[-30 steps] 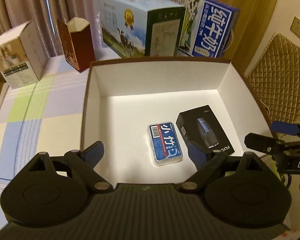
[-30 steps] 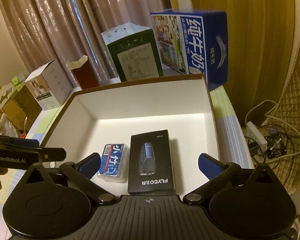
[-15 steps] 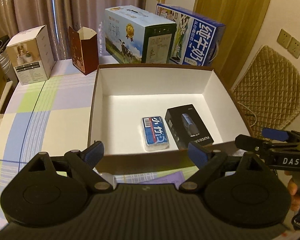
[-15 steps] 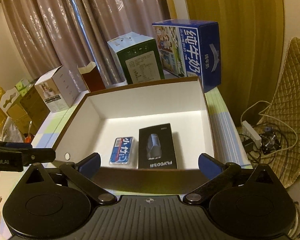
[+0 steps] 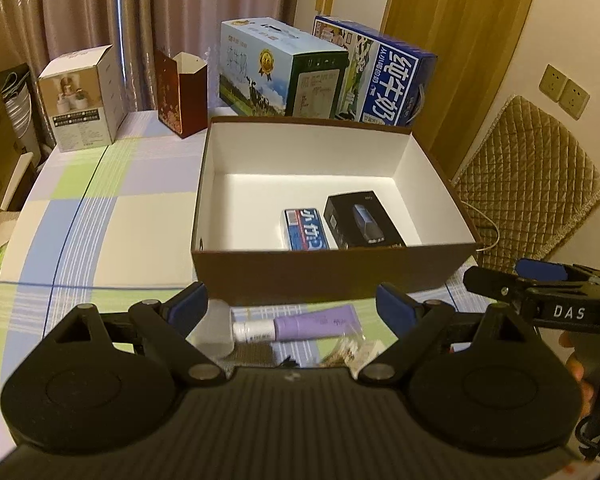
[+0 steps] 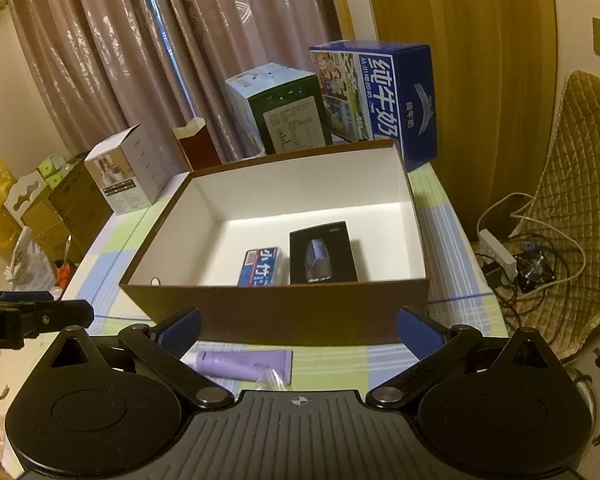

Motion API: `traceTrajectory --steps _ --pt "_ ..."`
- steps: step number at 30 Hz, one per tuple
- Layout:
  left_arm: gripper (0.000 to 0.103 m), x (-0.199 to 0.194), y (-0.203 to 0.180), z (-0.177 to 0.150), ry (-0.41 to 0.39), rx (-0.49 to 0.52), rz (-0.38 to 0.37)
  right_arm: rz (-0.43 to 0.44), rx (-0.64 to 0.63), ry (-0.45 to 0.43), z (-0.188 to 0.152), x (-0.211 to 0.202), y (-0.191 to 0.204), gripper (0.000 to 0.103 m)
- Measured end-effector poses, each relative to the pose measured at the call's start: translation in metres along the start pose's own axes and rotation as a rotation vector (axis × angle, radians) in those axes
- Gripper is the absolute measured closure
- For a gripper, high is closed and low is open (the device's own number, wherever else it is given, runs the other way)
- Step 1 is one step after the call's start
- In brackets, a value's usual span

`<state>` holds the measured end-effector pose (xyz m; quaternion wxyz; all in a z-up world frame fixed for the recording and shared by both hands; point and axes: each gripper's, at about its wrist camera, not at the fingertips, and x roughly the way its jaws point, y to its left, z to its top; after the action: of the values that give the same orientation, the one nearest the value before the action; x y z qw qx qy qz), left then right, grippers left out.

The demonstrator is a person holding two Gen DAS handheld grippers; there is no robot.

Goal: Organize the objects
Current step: 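Open both tools and pull them back out of the brown box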

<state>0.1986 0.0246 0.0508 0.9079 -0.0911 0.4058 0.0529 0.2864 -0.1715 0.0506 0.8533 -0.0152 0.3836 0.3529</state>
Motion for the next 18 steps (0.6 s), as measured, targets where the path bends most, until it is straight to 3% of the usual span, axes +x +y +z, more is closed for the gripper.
traceTrajectory --steps 10,18 --pt "0.014 -0.012 0.006 -0.025 0.005 -0.006 0.020 -0.002 0.012 0.022 -0.017 -0.011 0.005 0.002" --pt "0.014 -0.015 0.011 -0.042 0.020 -0.002 0.043 -0.087 -0.003 0.075 -0.035 -0.010 0.003 0.002"
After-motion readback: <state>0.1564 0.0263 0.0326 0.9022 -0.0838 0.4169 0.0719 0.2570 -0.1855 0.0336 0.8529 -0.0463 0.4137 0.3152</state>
